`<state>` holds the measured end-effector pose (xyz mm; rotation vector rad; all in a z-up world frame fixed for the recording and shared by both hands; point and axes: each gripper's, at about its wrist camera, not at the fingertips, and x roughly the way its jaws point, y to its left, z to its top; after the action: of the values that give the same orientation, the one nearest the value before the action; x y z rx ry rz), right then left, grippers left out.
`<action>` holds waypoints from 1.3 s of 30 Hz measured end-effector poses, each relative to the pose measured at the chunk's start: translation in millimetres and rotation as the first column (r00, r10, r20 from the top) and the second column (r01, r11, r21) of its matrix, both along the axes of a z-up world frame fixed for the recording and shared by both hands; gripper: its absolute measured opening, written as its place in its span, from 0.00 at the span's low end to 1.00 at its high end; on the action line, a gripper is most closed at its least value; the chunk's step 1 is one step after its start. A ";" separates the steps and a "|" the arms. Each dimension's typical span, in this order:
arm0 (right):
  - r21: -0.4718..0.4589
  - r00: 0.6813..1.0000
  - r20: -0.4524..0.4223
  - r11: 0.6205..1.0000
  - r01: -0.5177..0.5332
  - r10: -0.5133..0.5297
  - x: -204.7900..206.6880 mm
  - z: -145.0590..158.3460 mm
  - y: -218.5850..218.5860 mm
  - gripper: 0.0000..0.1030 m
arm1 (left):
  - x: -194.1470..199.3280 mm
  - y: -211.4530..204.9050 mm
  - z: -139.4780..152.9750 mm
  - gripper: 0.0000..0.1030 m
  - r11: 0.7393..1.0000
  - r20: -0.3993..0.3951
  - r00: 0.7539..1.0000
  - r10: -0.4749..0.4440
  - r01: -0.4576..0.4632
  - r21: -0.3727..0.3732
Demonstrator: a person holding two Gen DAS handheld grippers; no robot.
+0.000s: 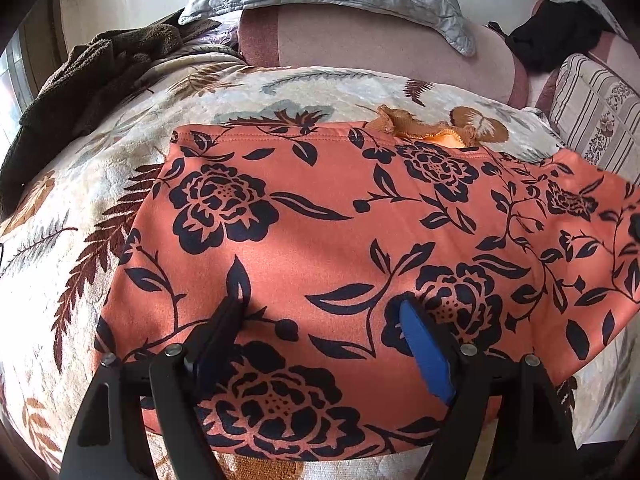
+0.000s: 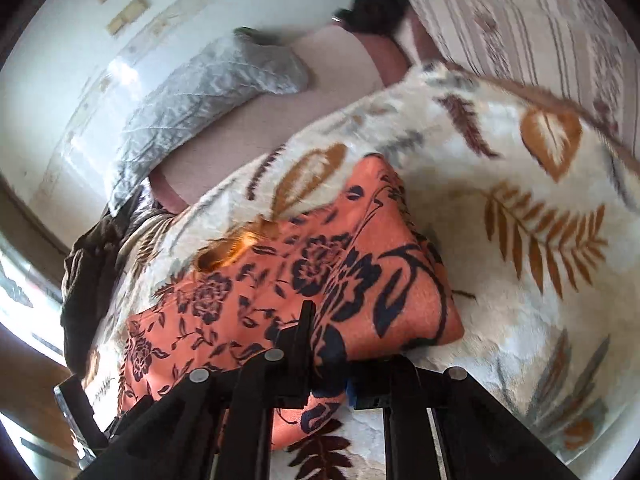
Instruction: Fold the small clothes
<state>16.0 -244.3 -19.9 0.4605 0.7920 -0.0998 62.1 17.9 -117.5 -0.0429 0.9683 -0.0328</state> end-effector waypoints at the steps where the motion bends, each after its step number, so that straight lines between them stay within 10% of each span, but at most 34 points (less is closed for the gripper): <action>1: -0.028 0.999 0.023 0.999 -0.040 0.040 2.1 11.0 15.6 0.12 | 0.4 1.9 0.7 0.79 1.000 -0.002 1.000 0.003 -0.003 -0.015; 6: -0.089 0.990 0.017 0.987 -0.136 0.138 16.4 7.0 63.0 0.12 | 1.8 10.6 2.7 0.79 0.996 -0.013 1.000 0.008 -0.009 -0.089; 11: 0.144 0.993 0.001 0.983 0.115 -0.116 -5.2 -30.1 -19.6 0.15 | 0.9 13.2 3.4 0.79 0.994 -0.017 1.000 -0.006 0.004 -0.108; 13: 0.285 0.958 -0.069 0.915 0.285 -0.277 -26.5 -56.7 -74.1 0.16 | 1.5 13.2 3.1 0.79 0.994 -0.020 1.000 -0.010 0.007 -0.109; 15: 0.437 0.935 -0.192 0.827 0.354 -0.299 -41.3 -98.8 -112.4 0.39 | 2.9 13.7 2.9 0.79 0.994 -0.024 1.000 -0.008 0.006 -0.107; 17: 0.551 0.957 -0.135 0.783 0.288 -0.256 -53.3 -113.8 -128.8 0.39 | 2.4 13.1 2.8 0.79 0.995 -0.023 1.000 -0.003 0.001 -0.101; 20: 0.646 0.970 -0.095 0.728 0.232 -0.225 -53.7 -112.2 -136.0 0.69 | 2.7 10.7 1.9 0.80 0.996 -0.019 1.000 0.000 -0.002 -0.085; 23: 0.607 0.986 -0.101 0.777 0.169 -0.135 -35.0 -109.5 -131.8 0.67 | 3.3 6.9 0.3 0.82 0.998 -0.014 1.000 0.000 -0.001 -0.062; 25: 0.519 0.988 -0.139 0.844 0.134 -0.071 -24.5 -103.7 -120.6 0.11 | 2.5 3.5 -0.8 0.82 0.999 -0.007 1.000 -0.003 0.003 -0.041; 26: 0.445 0.985 -0.165 0.887 0.125 -0.056 -22.0 -98.2 -113.9 0.10 | 2.0 2.4 -1.2 0.82 1.000 -0.003 1.000 -0.007 0.007 -0.029; 29: 0.360 0.982 -0.190 0.930 0.076 -0.007 -19.7 -90.6 -116.3 0.12 | -0.2 -0.9 -3.1 0.82 1.000 0.011 1.000 -0.020 0.020 0.003; 33: 0.339 0.983 -0.166 0.931 0.132 -0.079 -33.1 -81.0 -157.2 0.59 | -0.5 -2.8 -4.0 0.83 0.999 0.018 0.999 -0.032 0.031 0.030; 39: 0.336 0.995 -0.061 0.940 -0.053 0.078 31.5 -50.1 -166.9 0.60 | 0.9 -7.2 -4.7 0.86 0.999 0.019 1.000 -0.020 0.019 0.046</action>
<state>47.5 -411.3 -70.1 0.7554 0.9004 0.0826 63.0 10.8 -122.2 0.0092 0.9501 -0.0284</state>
